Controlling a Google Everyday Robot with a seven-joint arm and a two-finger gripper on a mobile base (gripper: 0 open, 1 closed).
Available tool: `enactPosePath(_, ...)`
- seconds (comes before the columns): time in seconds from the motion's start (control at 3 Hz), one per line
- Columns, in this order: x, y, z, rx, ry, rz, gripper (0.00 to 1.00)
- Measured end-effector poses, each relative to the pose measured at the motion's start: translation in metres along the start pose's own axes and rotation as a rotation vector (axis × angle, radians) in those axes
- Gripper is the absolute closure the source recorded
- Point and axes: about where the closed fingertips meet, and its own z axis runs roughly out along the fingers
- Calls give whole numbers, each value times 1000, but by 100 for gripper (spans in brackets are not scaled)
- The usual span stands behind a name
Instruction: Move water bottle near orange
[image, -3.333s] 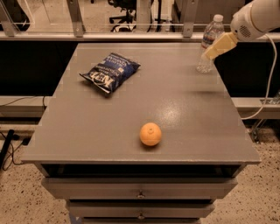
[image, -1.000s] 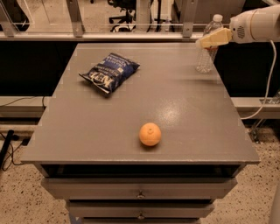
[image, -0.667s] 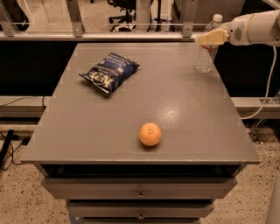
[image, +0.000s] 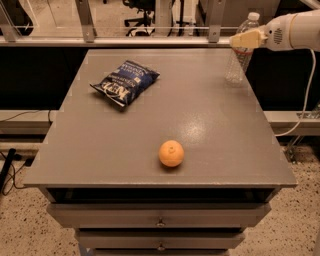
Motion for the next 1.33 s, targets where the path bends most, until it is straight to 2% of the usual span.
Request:
enactPosePath(0.33,-16,31,-40,-67,14,-9,96)
enactPosePath(1.0,-14,37,-40,-85,28,-12,100)
enactPosePath(1.33,-13,87,-53,-175,2,-54,100)
